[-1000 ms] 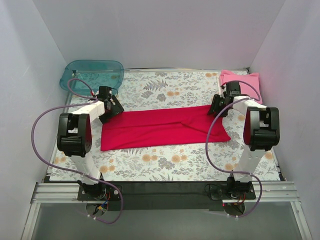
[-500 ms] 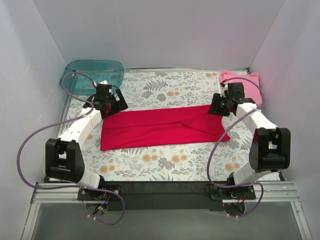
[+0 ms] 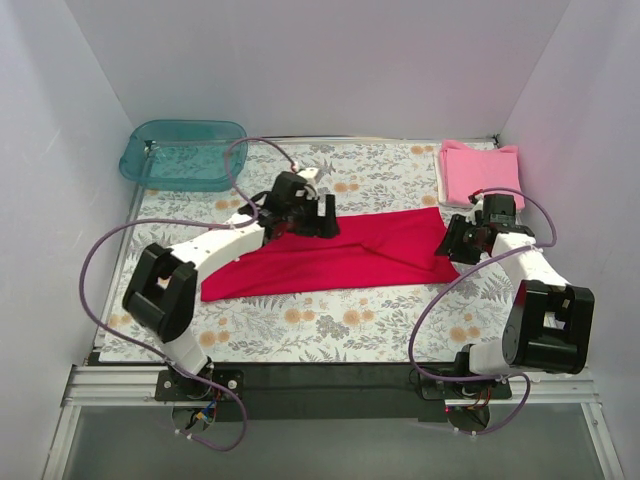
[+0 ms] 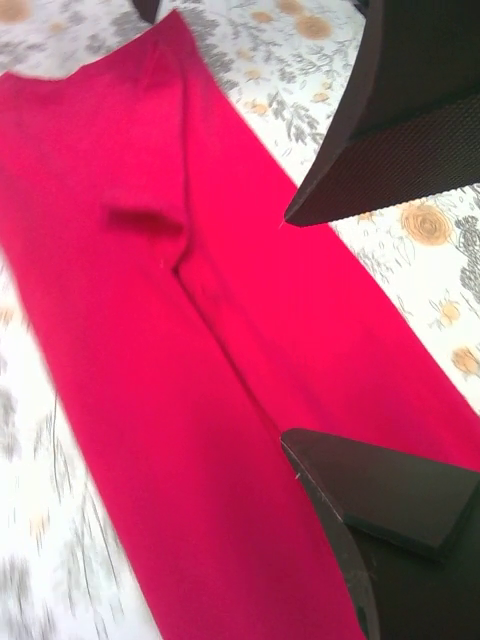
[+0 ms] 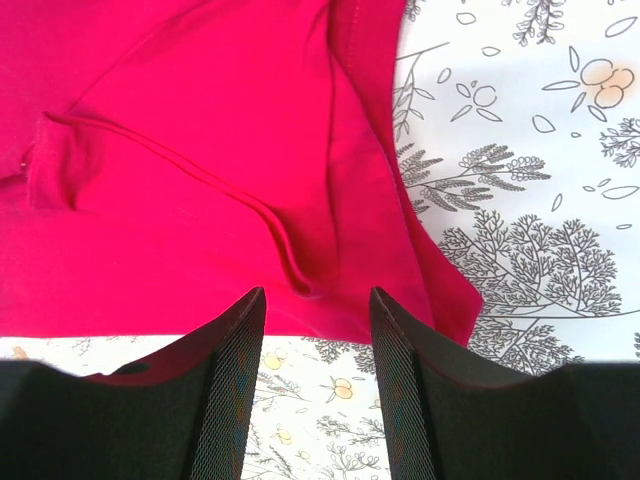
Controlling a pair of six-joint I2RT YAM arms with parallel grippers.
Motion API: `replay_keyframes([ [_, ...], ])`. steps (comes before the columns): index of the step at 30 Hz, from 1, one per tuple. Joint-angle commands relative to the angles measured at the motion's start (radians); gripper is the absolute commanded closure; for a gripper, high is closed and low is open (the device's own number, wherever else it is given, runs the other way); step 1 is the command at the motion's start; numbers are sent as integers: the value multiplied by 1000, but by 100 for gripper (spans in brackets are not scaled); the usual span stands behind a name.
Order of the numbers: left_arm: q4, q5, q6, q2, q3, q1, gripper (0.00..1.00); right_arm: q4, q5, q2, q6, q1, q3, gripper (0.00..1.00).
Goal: Fold and stack the t-shirts
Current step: Fold the tshirt
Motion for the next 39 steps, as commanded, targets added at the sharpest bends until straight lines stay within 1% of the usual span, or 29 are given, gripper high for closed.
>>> replay_keyframes([
  [1,97,35,69,74,117,-75,25,8,-46,-32,0,-8,-12,55],
  [2,106,38,77,134,138,-101,26,8,-45,-27,0,-10,-12,55],
  [4,113,58,89,191,215,-120,30,11,-43,-16,0,-12,-11,55],
  [5,114,67,92,249,243,-136,30,12,-45,-13,-3,-13,-9,55],
  [6,122,83,97,272,281,-149,38,19,-45,-4,-3,-13,-6,55],
  [7,125,92,97,301,281,-149,39,19,-48,1,-3,-13,-3,55],
  [8,123,95,106,344,321,-160,40,19,-51,7,-3,-13,0,55],
  [10,125,115,109,384,358,-170,42,20,-65,24,-8,-13,11,55],
  [11,128,121,112,418,385,-172,47,23,-66,28,-12,-13,11,56],
  [12,128,130,112,432,401,-173,48,25,-77,36,-14,-13,11,56],
  [13,131,142,112,443,413,-177,52,25,-83,41,-14,-13,6,56],
  [15,133,150,118,478,445,-180,54,29,-97,42,-15,-13,-1,57],
  [17,133,164,124,499,468,-183,58,32,-102,42,-17,-12,-18,57],
  [23,134,193,115,548,487,-186,59,42,-109,39,-23,-13,-31,59],
  [24,134,195,112,556,494,-187,61,43,-111,44,-23,-13,-29,58],
  [28,133,211,91,594,530,-189,62,57,-117,56,-18,-12,-34,59],
  [32,133,222,83,611,545,-190,65,63,-123,65,-18,-12,-31,62],
  [37,133,230,78,621,545,-192,66,63,-129,80,-23,-13,-28,66],
  [39,134,230,74,625,547,-192,66,65,-131,82,-24,-13,-26,69],
])
